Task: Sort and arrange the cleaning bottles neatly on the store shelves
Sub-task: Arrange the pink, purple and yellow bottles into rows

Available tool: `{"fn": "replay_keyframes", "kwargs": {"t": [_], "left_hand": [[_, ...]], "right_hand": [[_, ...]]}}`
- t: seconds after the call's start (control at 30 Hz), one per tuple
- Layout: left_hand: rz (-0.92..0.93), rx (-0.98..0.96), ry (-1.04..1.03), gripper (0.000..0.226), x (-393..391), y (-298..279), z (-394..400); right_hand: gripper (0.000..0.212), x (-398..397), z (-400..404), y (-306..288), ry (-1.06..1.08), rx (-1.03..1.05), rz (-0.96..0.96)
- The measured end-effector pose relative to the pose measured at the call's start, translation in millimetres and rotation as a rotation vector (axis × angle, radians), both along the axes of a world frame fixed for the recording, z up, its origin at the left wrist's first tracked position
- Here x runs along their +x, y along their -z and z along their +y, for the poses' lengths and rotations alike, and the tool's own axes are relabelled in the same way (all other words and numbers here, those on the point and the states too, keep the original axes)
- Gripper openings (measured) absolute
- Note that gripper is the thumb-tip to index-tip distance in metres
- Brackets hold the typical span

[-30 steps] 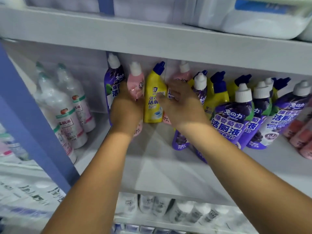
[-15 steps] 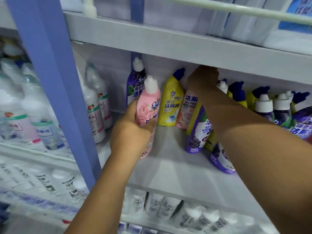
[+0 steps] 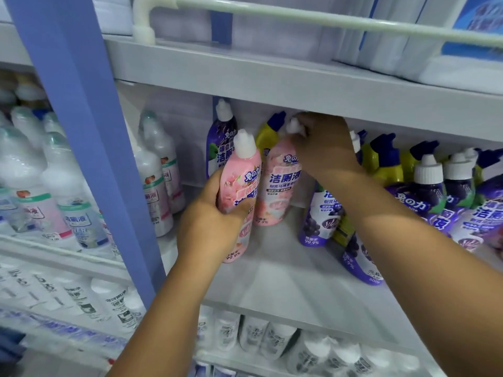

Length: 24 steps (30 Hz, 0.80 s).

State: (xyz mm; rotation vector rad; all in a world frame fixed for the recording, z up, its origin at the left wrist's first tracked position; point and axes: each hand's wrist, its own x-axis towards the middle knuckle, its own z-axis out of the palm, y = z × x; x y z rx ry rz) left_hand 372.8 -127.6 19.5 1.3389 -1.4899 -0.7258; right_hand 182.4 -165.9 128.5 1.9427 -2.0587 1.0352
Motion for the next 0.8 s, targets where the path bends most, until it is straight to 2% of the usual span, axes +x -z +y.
{"fn": "replay_keyframes", "kwargs": {"t": [0.13, 0.27, 0.37, 0.43, 0.53, 0.57, 0.67, 0.8], "left_hand": [[0.065, 0.043, 0.063, 0.047, 10, 2, 0], [0.214, 0.094, 0.171, 0.032, 17, 9, 3], [0.289, 0.09, 0.256, 0.03, 15, 20, 7], [0.281, 0.103, 0.282, 0.034, 13, 32, 11], [0.211, 0.127, 0.288, 0.046, 12, 54, 17], [0.21, 0.14, 0.289, 0.05, 11, 58, 20], [0.254, 0.195, 0.305, 0.051, 6, 64, 24], [0.316, 0.224, 0.338, 0.052, -7, 58, 29]], "right_hand": [[0.019, -1, 30, 2, -0.056, -0.019, -0.04], [0.013, -4, 62, 9, -0.117, -0.142, 0.009], [0.013, -10, 75, 24, -0.088, -0.248, -0.021], [0.025, -14, 86, 37, -0.087, -0.202, -0.202], [0.047, -15, 101, 70, -0.257, 0.115, -0.734], [0.053, -19, 103, 86, -0.302, 0.202, -0.83], [0.051, -29, 108, 120, -0.339, 0.283, -0.887], [0.045, -37, 116, 129, -0.289, 0.205, -0.94]]}}
